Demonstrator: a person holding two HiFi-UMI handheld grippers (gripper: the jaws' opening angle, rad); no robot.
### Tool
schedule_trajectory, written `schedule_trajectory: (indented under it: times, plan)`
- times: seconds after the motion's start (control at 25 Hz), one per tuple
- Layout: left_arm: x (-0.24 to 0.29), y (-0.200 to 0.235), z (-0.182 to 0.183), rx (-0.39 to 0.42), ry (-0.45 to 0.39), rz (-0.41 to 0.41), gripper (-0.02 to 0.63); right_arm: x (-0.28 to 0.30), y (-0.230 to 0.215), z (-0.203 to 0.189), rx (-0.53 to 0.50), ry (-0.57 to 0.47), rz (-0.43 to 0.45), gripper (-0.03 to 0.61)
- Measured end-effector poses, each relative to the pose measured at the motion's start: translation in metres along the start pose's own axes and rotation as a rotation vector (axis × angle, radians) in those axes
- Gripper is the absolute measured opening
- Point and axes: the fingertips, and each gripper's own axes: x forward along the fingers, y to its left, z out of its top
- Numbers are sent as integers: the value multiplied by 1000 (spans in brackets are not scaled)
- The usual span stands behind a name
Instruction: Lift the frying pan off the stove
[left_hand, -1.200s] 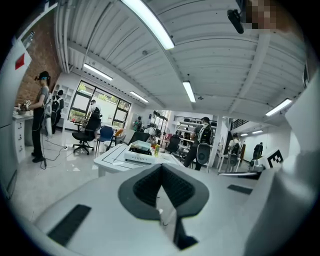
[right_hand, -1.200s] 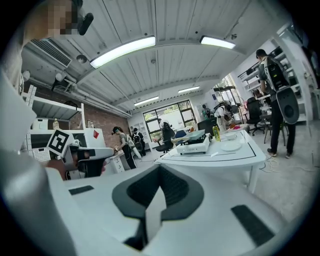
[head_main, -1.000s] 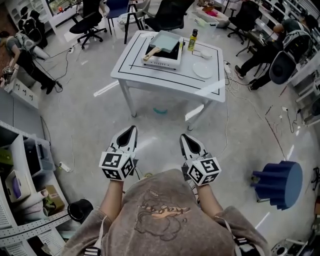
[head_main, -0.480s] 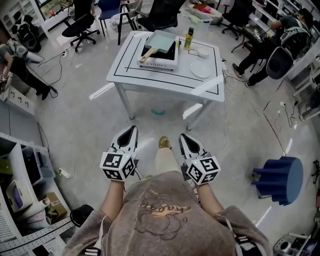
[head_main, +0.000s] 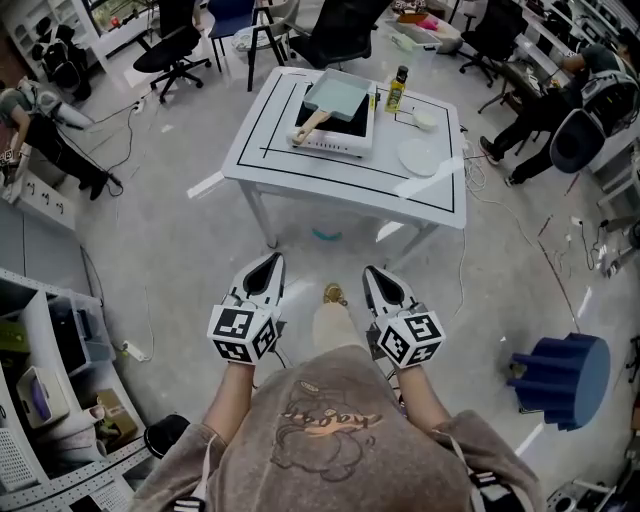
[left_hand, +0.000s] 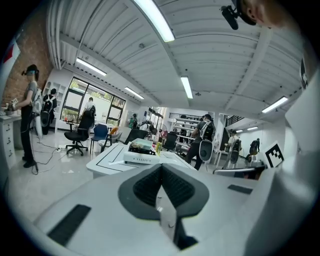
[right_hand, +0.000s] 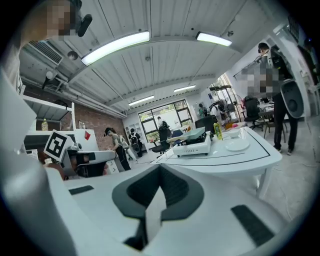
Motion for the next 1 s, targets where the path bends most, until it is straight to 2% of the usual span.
schedule_trajectory:
  times: [0.56, 1.0]
  plan:
    - [92, 45, 39, -16, 13, 26, 6, 99, -58, 56, -2, 19, 29, -2]
    - [163, 60, 69, -52, -2, 53, 6, 150, -103, 93, -10, 44, 71, -1]
